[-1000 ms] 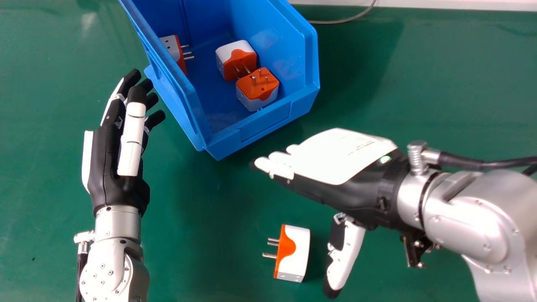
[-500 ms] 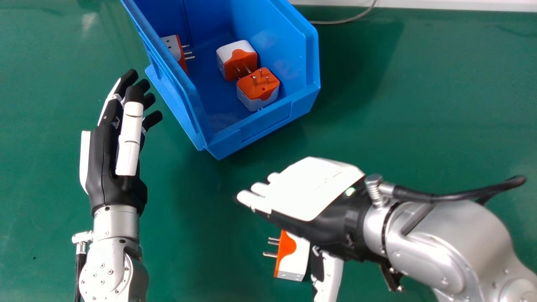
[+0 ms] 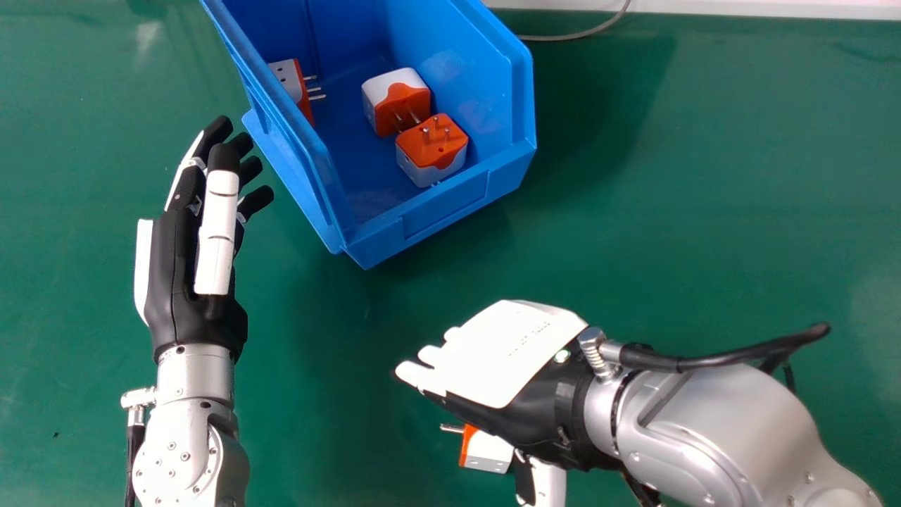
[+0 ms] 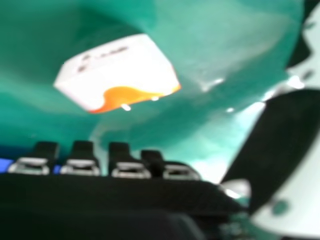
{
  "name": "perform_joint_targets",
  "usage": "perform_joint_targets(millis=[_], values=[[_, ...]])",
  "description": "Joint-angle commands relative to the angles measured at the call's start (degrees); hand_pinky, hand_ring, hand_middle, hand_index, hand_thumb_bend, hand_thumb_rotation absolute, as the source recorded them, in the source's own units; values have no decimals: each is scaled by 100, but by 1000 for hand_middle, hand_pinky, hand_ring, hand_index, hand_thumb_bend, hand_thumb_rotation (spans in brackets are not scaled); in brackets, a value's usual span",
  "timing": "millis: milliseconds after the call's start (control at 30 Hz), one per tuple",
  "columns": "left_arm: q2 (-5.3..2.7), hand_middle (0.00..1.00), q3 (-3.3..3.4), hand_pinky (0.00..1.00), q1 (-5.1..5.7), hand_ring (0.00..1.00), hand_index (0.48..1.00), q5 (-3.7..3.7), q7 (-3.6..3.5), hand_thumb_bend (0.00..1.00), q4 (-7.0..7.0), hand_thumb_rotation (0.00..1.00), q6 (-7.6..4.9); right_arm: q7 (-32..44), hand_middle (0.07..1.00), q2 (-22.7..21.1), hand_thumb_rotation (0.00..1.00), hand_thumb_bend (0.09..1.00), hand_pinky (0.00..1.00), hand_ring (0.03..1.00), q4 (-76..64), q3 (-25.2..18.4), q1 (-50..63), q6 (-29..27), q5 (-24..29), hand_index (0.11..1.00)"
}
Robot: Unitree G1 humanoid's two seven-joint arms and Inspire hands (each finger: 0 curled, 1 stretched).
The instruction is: Pick all objects and put in blue box
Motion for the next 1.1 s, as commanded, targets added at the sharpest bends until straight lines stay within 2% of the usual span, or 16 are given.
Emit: perform_joint_targets(millis=[0, 167, 267, 433, 567, 700, 767, 933, 1067], values=[[41, 869, -4, 807, -7, 855, 868, -3, -9, 656, -181, 799, -64, -66, 1000, 57, 304, 970, 1000, 1000, -35, -110, 6, -60, -106, 983], [37, 868, 4, 808, -4, 855, 866, -30, -23, 656, -192, 800, -51, -226, 1000, 67, 279, 946, 999, 1000, 3, -188, 47, -177, -186, 971], [27, 866, 5, 809, 3, 854, 865, -34, -12, 655, -212, 798, -31, -238, 997, 89, 268, 896, 990, 996, 21, -249, 64, -206, -174, 955], [39, 866, 9, 810, 9, 854, 865, -62, -58, 655, -189, 796, -68, -221, 996, 142, 284, 879, 986, 995, 27, -328, 78, -240, -176, 949], [38, 866, -1, 812, 29, 854, 864, -18, -14, 653, -252, 793, -23, -210, 993, 175, 254, 827, 979, 990, 26, -368, 84, -259, -173, 936], [33, 866, 5, 811, 22, 854, 865, -45, -23, 647, -252, 794, -22, -233, 986, 211, 233, 798, 966, 981, 38, -383, 97, -248, -181, 923], [39, 866, 7, 811, 17, 854, 865, -28, -19, 644, -227, 794, -51, -263, 981, 226, 221, 789, 956, 974, 45, -389, 110, -253, -190, 916], [50, 868, 26, 813, -2, 855, 868, -51, -35, 635, -163, 796, -42, -223, 969, 272, 213, 778, 923, 954, 84, -367, 79, -274, -211, 902], [61, 870, 38, 816, -7, 858, 870, -74, -81, 631, -129, 797, -81, -202, 955, 325, 197, 769, 879, 930, 120, -316, 70, -286, -270, 892]])
